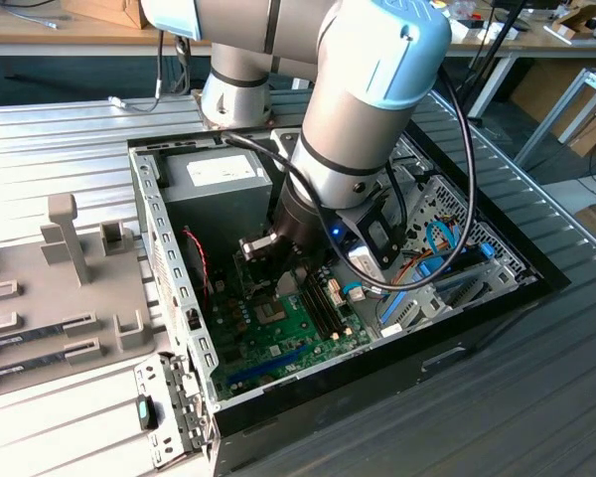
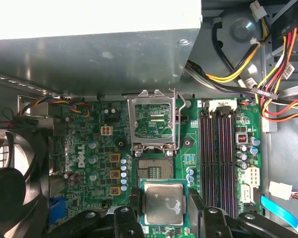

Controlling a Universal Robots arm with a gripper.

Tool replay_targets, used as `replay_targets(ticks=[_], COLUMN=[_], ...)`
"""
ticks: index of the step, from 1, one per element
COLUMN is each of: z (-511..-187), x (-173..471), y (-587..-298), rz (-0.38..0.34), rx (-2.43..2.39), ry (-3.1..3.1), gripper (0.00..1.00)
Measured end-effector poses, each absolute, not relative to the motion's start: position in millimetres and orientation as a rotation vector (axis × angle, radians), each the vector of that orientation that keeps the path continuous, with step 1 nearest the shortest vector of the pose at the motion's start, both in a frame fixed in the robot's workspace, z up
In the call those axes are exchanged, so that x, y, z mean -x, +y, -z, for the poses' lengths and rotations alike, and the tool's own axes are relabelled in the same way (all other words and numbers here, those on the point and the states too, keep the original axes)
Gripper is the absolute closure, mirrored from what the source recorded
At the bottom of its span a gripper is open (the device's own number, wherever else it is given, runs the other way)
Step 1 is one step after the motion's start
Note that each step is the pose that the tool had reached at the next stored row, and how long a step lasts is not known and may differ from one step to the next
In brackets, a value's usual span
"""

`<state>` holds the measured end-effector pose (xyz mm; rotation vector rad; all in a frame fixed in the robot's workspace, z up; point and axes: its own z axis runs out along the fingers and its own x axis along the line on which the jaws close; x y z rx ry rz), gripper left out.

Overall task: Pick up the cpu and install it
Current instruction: 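Place the cpu into insertion slot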

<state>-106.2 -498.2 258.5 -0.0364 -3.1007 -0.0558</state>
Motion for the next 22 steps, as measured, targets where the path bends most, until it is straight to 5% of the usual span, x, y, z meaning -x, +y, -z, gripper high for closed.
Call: replay_targets(ticks=[22], z=[-253.7], x=[106.2], y=[-498.2], rz=[0.056], rx=[0.036], ry=[-3.101], gripper=[0.53])
